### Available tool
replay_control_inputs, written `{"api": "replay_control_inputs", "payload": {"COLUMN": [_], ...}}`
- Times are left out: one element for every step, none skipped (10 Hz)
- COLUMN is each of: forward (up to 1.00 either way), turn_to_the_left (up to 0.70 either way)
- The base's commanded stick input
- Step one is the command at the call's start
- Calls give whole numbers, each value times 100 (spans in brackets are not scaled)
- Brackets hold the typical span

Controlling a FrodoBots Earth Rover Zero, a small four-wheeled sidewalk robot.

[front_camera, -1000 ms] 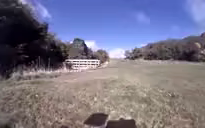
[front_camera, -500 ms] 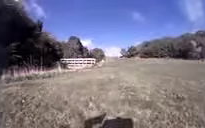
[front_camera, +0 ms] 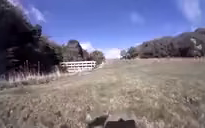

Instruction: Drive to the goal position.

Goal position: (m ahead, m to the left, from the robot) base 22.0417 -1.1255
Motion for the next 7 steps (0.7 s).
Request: {"api": "replay_control_inputs", "payload": {"forward": [70, 70, 70, 43, 13, 0, 0], "turn_to_the_left": [0, 0, 0, 0, 0, 0, 0]}}
